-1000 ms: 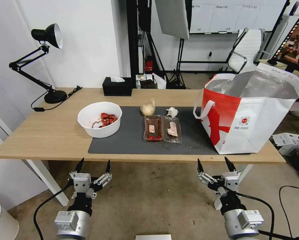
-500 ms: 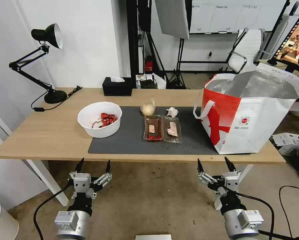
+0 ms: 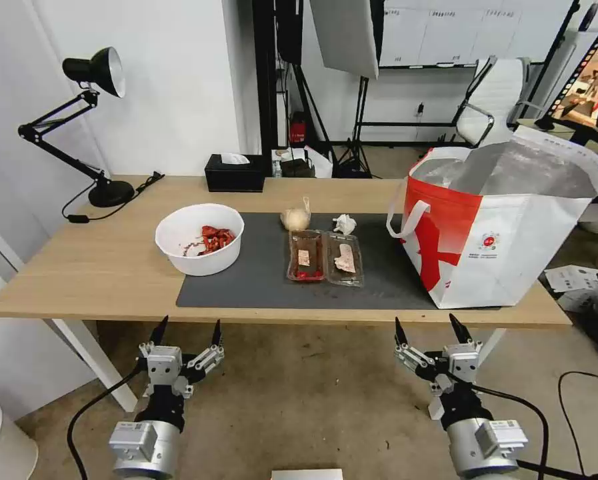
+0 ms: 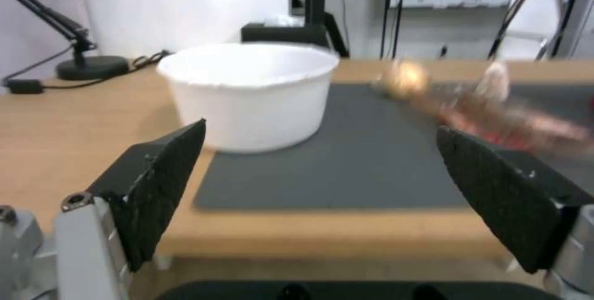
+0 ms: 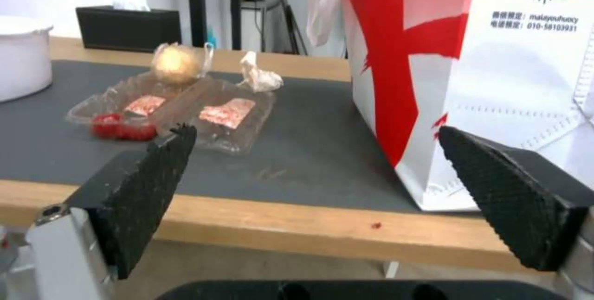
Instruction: Pick up the trash from the table and place it into the takeout bag.
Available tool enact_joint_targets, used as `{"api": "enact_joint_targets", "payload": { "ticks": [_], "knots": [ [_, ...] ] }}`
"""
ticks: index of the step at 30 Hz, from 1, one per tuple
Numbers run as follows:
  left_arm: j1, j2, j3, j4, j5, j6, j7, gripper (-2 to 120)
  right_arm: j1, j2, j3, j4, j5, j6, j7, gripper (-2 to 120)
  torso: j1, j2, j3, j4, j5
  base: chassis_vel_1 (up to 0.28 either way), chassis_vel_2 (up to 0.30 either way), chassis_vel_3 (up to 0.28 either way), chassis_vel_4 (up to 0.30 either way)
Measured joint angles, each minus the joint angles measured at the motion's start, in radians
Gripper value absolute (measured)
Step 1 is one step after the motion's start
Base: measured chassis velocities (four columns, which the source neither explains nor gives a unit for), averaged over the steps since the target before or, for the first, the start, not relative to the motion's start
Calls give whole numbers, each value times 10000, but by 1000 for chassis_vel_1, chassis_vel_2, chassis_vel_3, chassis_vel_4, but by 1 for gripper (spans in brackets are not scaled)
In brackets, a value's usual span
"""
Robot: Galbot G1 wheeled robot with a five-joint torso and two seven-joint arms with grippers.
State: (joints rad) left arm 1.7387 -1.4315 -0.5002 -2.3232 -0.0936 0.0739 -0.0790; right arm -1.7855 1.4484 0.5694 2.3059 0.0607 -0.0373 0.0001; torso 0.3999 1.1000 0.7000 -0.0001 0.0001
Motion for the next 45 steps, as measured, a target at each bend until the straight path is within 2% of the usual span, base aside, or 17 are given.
{"api": "enact_joint_targets", "payload": {
  "ticks": [1, 3, 4, 6, 10, 11, 14, 18, 19, 20, 34, 38, 39, 40, 43, 44, 45],
  "knots": [
    [0, 0, 0, 0, 0, 0, 0, 100, 0, 0, 0, 0, 0, 0, 0, 100, 0, 0, 0, 0, 0, 0, 0, 0, 0],
    [-625, 700, 520, -246, -958, 773, -808, 100, 203, -659, 271, 117, 800, -534, 6, 100, 2, -1, 1, 1, -1, 0, 0, 0, 0],
    [-625, 700, 520, -246, -958, 773, -808, 100, 203, -659, 271, 117, 800, -534, 6, 100, 2, -1, 1, 1, -1, 0, 0, 0, 0],
    [-1164, 1318, 961, -436, -1783, 1314, -1438, 100, 407, -1298, 534, 236, 1568, -1047, 11, 100, 2, -1, 1, -2, 1, 0, 0, 0, 0],
    [-1328, 1597, 1116, -304, -2091, 992, -1446, 100, 718, -2298, 938, 417, 2776, -1853, 20, 100, 2, -1, 1, 2, -1, 0, 0, 0, 0],
    [-1328, 1597, 1116, -304, -2091, 992, -1446, 100, 718, -2298, 938, 417, 2776, -1853, 20, 100, 2, -1, 1, 2, -1, 0, 0, 0, 0],
    [-1268, 1620, 1117, -251, -2094, 941, -1372, 100, 1005, -3229, 1316, 578, 3892, -2602, 29, 100, 2, 0, 1, 2, -1, 0, 0, 0, 0],
    [-1199, 1626, 1089, -250, -2078, 1036, -1348, 100, 1308, -3453, 1168, 425, 4379, -2536, 39, 100, 1, -1, 0, -2, -7, 0, 0, 0, 0],
    [-1171, 1631, 1069, -250, -2056, 1071, -1336, 100, 1529, -3449, 887, 253, 4520, -2381, 20, 100, 1, -1, 1, 3, 8, 0, 0, 0, 0],
    [-1160, 1630, 1064, -246, -2047, 1084, -1330, 100, 1646, -3442, 767, 179, 4555, -2303, 17, 100, 2, -1, 2, 5, 3, 0, 0, 0, 0],
    [-1107, 1619, 964, -226, -2052, 1057, -1121, 100, 2009, -3325, 268, -170, 4527, -2212, 17, 100, 1, -1, 1, 1, -2, 0, 0, 0, 0],
    [-1112, 1641, 916, -205, -2009, 1052, -919, 100, 2195, -3356, -201, -184, 5737, -2209, 637, 100, 1, -1, 1, -1, -1, 0, 0, 0, 0],
    [-1127, 1644, 894, -192, -2005, 1052, -905, 100, 2461, -3398, -540, -159, 6826, -2212, 1279, 100, 1, 0, 0, 0, -3, 0, 0, 0, 0],
    [-1127, 1644, 894, -192, -2005, 1052, -905, 100, 2461, -3398, -540, -159, 6826, -2212, 1279, 100, 1, 0, 0, 0, -3, 0, 0, 0, 0],
    [-1138, 1659, 823, -167, -2003, 1051, -901, 100, 3321, -3509, -1300, -141, 9490, -2232, 2855, 100, 2, -1, 1, 1, -2, 0, 0, 0, 0],
    [-1138, 1659, 823, -167, -2003, 1051, -901, 100, 3321, -3509, -1300, -141, 9490, -2232, 2855, 100, 2, -1, 1, 1, -2, 0, 0, 0, 0],
    [-1122, 1671, 779, -163, -2002, 1044, -901, 100, 3769, -3554, -1601, -194, 10517, -2226, 3591, 100, 1, -1, 1, 1, -3, 0, 0, 0, 0]
  ]
}}
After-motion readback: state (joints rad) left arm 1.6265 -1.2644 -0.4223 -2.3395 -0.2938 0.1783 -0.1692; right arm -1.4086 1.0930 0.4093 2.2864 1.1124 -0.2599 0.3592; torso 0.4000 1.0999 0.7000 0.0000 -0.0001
